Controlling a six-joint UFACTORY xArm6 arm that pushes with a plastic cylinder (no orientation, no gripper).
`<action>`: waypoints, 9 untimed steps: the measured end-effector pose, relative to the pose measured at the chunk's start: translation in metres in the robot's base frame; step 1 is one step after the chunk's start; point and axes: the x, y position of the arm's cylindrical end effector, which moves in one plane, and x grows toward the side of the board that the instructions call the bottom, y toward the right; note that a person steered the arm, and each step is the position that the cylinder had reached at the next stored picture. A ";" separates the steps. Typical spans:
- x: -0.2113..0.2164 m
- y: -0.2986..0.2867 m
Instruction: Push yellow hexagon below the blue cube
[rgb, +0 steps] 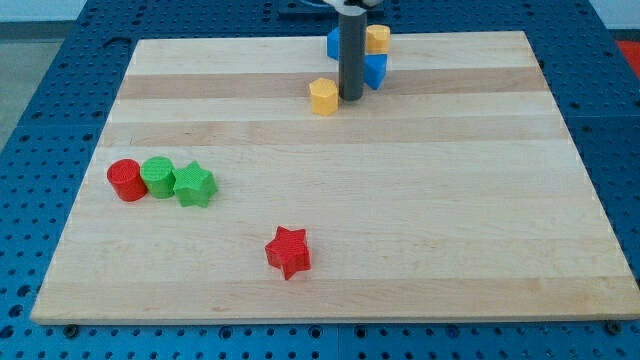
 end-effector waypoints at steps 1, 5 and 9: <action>-0.021 0.028; 0.068 -0.014; 0.036 -0.095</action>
